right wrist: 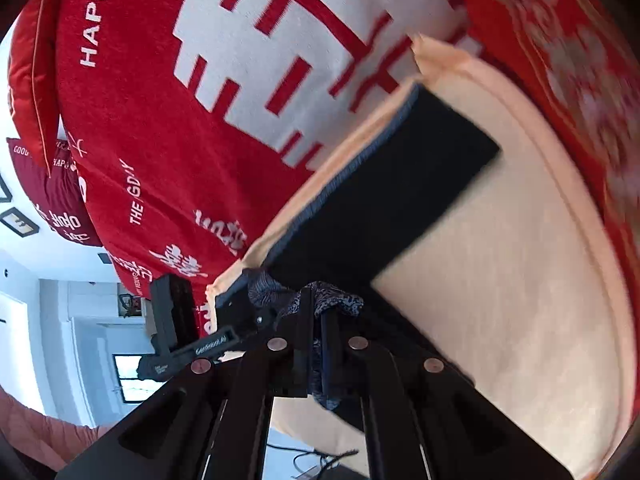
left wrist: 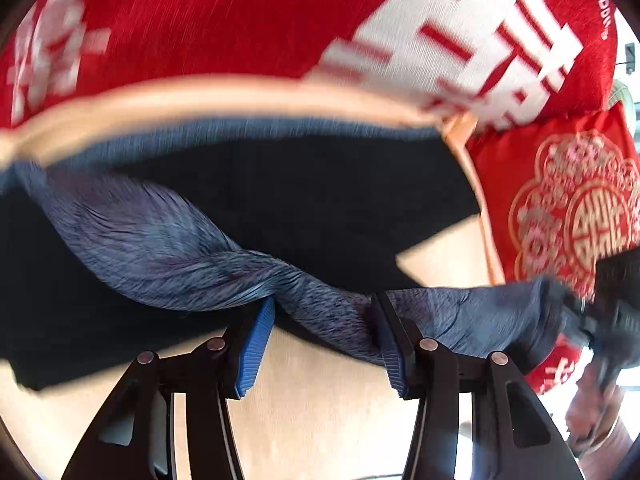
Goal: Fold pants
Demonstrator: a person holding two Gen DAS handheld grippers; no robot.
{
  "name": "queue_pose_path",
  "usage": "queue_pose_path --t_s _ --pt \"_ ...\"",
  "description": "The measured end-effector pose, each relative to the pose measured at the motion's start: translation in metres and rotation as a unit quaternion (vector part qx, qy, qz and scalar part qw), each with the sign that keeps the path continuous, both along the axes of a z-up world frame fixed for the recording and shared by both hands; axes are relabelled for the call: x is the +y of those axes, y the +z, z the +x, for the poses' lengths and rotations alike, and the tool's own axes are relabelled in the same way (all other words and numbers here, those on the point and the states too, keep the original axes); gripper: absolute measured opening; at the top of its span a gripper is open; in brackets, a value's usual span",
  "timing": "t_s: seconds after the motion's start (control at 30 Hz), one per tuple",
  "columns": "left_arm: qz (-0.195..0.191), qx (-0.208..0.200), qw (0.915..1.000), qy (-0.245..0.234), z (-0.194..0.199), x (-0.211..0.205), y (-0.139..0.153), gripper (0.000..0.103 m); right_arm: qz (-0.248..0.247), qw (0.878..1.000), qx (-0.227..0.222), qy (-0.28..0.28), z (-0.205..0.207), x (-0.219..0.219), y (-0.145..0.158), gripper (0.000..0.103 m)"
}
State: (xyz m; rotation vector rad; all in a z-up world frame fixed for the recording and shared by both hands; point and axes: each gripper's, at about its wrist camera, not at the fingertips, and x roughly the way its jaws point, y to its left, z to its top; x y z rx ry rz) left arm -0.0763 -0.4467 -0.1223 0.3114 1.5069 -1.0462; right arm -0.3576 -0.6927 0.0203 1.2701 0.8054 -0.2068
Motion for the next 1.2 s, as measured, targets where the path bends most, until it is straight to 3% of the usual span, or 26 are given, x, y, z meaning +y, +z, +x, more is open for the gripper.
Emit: queue_pose_path --t_s 0.1,0.17,0.27,0.4,0.47,0.6,0.67,0.7,0.73,0.8,0.9,0.93,1.07,1.2 --pt "-0.025 -0.047 0.9986 -0.003 0.016 -0.023 0.024 0.056 -0.059 0.998 0.009 0.025 0.039 -0.043 0.015 0.003" --pt "-0.031 -0.092 0.9953 0.0 0.027 -0.029 0.04 0.066 -0.089 0.995 0.03 0.033 0.064 -0.069 0.017 0.003" --pt "-0.021 -0.137 0.9903 0.002 0.042 -0.026 0.044 0.068 -0.125 0.988 0.08 0.035 0.094 -0.102 0.009 0.004" --pt "0.042 -0.16 0.9861 0.015 0.054 -0.016 0.011 0.068 -0.185 0.965 0.163 0.088 0.125 -0.107 -0.006 0.006" --pt "0.075 -0.164 0.9834 0.021 0.058 -0.007 -0.011 0.068 -0.214 0.957 0.167 0.105 0.133 -0.099 -0.002 0.009" --pt "0.137 -0.16 0.9774 0.022 0.062 0.006 -0.057 0.068 -0.21 0.957 0.166 0.111 0.13 -0.097 0.001 0.013" --pt "0.141 -0.153 0.9779 0.022 0.062 0.012 -0.068 0.069 -0.181 0.964 0.162 0.103 0.124 -0.102 -0.003 0.018" --pt "0.135 -0.164 0.9769 0.019 0.061 0.013 -0.067 0.071 -0.157 0.97 0.158 0.096 0.119 -0.105 -0.007 0.049" --pt "0.138 -0.173 0.9751 0.013 0.059 0.012 -0.068 0.073 -0.138 0.975 0.157 0.081 0.112 -0.108 -0.009 0.102" --pt "0.138 -0.173 0.9752 0.011 0.058 0.011 -0.068 0.073 -0.144 0.972 0.177 0.053 0.1 -0.111 -0.012 0.101" --pt "0.14 -0.165 0.9763 0.013 0.058 0.008 -0.071 0.073 -0.201 0.953 0.222 0.043 0.097 -0.108 -0.011 0.101" --pt "0.143 -0.162 0.9763 0.014 0.06 0.008 -0.07 0.073 -0.207 0.953 0.218 0.035 0.094 -0.105 -0.008 0.099" --pt "0.128 -0.17 0.9767 0.027 0.072 0.011 -0.049 0.073 -0.143 0.973 0.181 0.004 0.068 -0.085 -0.019 0.09" --pt "0.13 -0.167 0.9761 0.05 0.085 0.021 -0.044 0.073 -0.076 0.982 0.171 -0.018 0.036 -0.046 -0.06 0.074"
